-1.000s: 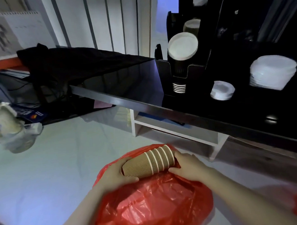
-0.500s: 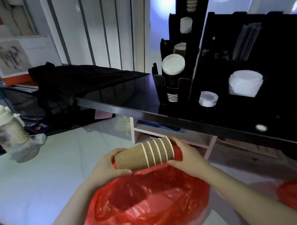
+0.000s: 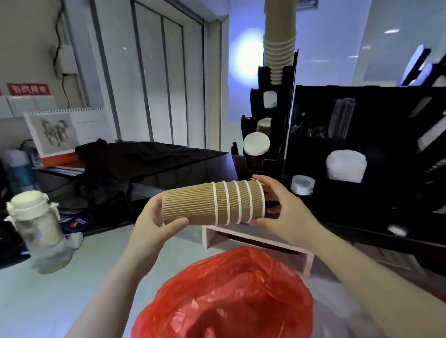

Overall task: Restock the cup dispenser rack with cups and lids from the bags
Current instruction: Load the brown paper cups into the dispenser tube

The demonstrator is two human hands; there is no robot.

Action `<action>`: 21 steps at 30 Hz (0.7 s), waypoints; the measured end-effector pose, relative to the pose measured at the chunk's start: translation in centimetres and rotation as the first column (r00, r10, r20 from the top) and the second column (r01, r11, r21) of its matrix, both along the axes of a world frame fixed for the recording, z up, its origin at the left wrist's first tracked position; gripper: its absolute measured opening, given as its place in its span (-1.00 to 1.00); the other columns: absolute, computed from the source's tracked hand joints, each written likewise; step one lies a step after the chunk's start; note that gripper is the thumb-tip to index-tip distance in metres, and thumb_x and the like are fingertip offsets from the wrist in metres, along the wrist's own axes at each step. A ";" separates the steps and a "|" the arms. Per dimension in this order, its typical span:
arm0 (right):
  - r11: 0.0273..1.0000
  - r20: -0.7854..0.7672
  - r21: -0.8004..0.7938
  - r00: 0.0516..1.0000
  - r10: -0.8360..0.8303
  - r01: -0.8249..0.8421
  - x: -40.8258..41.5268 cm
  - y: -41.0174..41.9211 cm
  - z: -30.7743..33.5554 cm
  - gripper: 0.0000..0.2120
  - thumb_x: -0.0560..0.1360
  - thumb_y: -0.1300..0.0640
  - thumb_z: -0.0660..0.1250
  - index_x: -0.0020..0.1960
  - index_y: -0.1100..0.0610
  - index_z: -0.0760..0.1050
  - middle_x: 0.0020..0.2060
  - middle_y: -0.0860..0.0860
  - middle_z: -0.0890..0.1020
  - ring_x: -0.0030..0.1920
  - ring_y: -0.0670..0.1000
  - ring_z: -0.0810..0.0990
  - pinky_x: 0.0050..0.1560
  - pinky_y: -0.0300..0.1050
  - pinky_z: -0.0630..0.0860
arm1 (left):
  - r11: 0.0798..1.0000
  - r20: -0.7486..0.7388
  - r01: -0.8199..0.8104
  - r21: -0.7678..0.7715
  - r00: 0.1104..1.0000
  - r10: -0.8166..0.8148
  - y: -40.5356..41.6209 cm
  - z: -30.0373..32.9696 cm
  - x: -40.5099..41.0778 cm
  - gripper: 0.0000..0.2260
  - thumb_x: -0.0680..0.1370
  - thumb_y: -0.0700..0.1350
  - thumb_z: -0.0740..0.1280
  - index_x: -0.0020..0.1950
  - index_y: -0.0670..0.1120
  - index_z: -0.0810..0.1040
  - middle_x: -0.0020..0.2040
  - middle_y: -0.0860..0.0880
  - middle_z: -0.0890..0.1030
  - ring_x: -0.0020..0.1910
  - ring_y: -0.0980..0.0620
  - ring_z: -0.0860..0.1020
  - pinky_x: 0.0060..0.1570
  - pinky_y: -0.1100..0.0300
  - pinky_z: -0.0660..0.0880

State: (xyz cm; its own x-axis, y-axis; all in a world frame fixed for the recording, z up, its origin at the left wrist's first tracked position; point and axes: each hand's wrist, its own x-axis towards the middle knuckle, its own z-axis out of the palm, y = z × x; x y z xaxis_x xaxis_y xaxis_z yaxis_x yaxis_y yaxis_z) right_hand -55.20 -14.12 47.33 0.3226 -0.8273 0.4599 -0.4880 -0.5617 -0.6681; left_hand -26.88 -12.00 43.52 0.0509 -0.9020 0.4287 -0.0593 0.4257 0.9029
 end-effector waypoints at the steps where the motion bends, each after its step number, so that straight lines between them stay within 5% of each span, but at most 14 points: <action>1: 1.000 0.001 -0.018 1.000 -0.006 0.006 -0.1 0.0 0.8 -0.20 0.28 -0.01 0.56 0.38 -0.32 0.23 0.17 -0.40 0.48 0.19 -0.28 0.49 0.13 -0.33 0.46 | 1.000 -0.020 0.009 -0.015 1.000 -0.009 -0.1 0.8 -0.3 -0.47 0.30 -0.11 0.47 0.25 0.05 0.46 0.12 0.00 0.63 0.10 -0.01 0.60 0.00 0.14 0.54; 5: 0.996 0.022 -0.088 0.999 -0.029 0.031 -0.7 -0.3 3.3 -0.18 0.36 0.09 0.54 0.47 -0.18 0.19 0.18 -0.37 0.47 0.16 -0.37 0.45 0.04 -0.52 0.40 | 0.995 -0.112 0.079 -0.054 0.990 -0.084 -0.6 4.0 -1.4 -0.39 0.33 0.05 0.46 0.34 0.00 0.40 0.18 -0.08 0.61 0.15 -0.12 0.59 0.07 -0.08 0.56; 10: 0.977 0.056 -0.186 0.994 -0.098 0.107 -0.7 -1.5 6.8 -0.23 0.38 0.12 0.51 0.42 -0.27 0.19 0.14 -0.35 0.49 0.13 -0.33 0.48 0.04 -0.44 0.45 | 0.989 -0.202 0.078 -0.126 0.974 -0.102 -1.9 8.6 -3.1 -0.48 0.40 0.01 0.43 0.34 0.06 0.40 0.14 -0.01 0.63 0.15 0.00 0.60 0.03 0.07 0.59; 14: 0.963 0.116 -0.221 0.985 -0.130 0.153 -1.0 -3.4 9.5 -0.20 0.38 0.14 0.51 0.49 -0.13 0.20 0.26 -0.17 0.46 0.16 -0.22 0.50 0.16 -0.23 0.49 | 0.979 -0.243 0.070 -0.194 0.963 -0.117 -3.3 12.5 -4.4 -0.41 0.35 -0.01 0.43 0.37 0.00 0.39 0.11 -0.02 0.65 0.14 0.03 0.60 0.02 0.14 0.58; 21: 0.938 0.101 -0.242 0.968 -0.229 0.247 -3.0 -7.2 12.8 -0.35 0.48 0.06 0.41 0.49 -0.08 0.22 0.31 -0.20 0.41 0.17 -0.21 0.45 0.18 -0.18 0.44 | 0.959 -0.307 -0.084 -0.270 0.952 -0.003 -6.7 17.6 -6.7 -0.47 0.33 -0.05 0.54 0.24 0.10 0.42 0.14 -0.02 0.61 0.08 0.07 0.62 -0.05 0.22 0.56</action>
